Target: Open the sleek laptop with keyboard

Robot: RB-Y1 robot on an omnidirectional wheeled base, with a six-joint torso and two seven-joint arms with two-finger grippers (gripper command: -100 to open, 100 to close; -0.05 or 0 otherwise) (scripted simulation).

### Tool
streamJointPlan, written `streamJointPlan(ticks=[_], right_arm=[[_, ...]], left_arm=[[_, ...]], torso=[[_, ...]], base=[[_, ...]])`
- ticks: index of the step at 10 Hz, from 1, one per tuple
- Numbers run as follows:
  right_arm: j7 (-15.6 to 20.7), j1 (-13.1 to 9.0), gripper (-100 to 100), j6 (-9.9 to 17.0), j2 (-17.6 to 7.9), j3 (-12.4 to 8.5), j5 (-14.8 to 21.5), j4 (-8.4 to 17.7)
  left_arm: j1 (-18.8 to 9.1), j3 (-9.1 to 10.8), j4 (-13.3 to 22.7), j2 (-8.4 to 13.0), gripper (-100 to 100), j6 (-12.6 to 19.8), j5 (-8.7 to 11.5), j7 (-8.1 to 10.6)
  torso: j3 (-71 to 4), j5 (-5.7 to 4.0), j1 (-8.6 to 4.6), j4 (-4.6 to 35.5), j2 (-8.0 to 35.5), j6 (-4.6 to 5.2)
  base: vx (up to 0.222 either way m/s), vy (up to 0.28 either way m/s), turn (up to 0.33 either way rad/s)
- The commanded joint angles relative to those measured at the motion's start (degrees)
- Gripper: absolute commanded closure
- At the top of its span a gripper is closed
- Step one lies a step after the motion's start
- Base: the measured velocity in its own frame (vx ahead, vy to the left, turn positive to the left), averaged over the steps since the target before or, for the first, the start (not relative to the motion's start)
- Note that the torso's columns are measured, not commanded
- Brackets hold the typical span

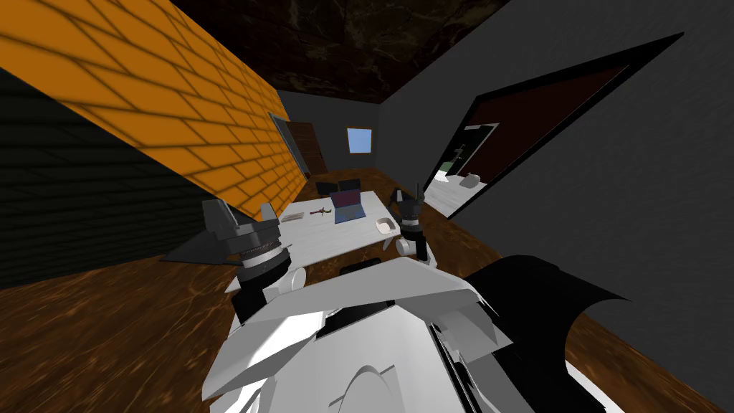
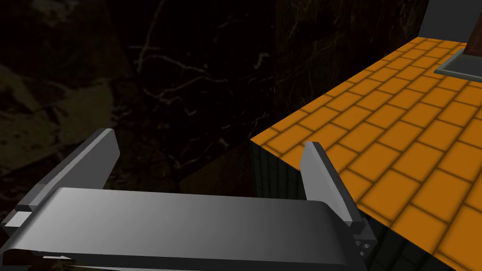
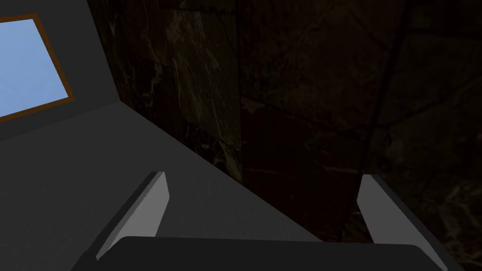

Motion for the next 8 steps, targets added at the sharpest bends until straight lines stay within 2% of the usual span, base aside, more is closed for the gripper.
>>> streamJointPlan(ticks=[1,8], right_arm=[[0.0,0.0,0,0.0,0.0,0.0,0.0,0.0],[0.0,0.0,0,0.0,0.0,0.0,0.0,0.0]], left_arm=[[0.0,0.00,0.0,0.0,0,0.0,0.0,0.00],[0.0,0.00,0.0,0.0,0,0.0,0.0,0.00]], torso=[[-4.7,0.00,0.00,2.3,2.3,0.00],[-62.3,0.00,0.00,31.1,31.2,0.00]], base=[[0.000,0.000,0.000],[0.000,0.000,0.000]])
